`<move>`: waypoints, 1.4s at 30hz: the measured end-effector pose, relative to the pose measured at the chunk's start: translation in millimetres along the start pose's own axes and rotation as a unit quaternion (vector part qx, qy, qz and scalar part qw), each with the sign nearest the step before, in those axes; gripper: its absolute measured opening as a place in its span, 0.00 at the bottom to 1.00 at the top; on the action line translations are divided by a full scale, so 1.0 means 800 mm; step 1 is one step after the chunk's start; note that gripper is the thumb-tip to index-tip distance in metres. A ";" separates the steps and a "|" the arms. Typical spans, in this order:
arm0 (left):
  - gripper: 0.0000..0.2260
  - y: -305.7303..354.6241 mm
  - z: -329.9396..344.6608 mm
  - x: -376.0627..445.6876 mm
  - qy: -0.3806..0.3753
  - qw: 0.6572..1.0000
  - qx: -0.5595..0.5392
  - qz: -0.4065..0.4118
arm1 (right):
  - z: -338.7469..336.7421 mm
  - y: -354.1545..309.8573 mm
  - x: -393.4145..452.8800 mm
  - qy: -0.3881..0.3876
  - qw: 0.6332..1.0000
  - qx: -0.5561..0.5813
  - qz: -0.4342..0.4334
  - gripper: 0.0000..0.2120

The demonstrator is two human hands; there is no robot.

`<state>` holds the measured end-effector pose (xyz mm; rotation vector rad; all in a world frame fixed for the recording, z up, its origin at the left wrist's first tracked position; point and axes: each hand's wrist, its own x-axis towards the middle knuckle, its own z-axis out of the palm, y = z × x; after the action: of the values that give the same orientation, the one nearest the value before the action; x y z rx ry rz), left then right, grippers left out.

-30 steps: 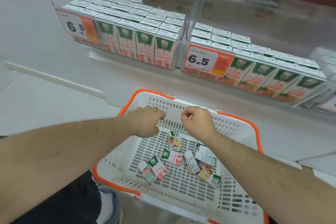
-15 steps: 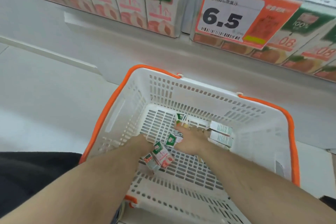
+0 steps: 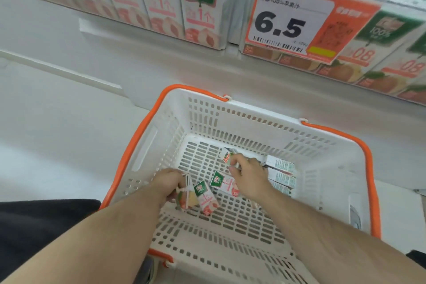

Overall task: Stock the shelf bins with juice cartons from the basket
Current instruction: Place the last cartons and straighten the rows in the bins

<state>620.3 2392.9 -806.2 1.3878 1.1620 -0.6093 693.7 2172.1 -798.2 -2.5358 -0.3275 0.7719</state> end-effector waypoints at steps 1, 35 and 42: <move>0.16 0.007 -0.003 -0.006 -0.010 1.000 -0.019 0.006 | -0.005 0.000 -0.006 0.007 1.000 0.025 -0.009 0.09; 0.23 0.236 0.027 -0.345 -0.158 0.763 0.108 0.617 | -0.316 -0.172 -0.170 -0.068 0.603 0.794 -0.045 0.19; 0.17 0.235 0.032 -0.347 -0.092 0.729 0.077 0.674 | -0.345 -0.186 -0.186 -0.027 0.830 0.557 -0.028 0.18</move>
<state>691.2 2318.9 -486.3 1.8277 -0.2572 0.2474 718.1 2147.8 -453.2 -1.3854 0.0561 0.7058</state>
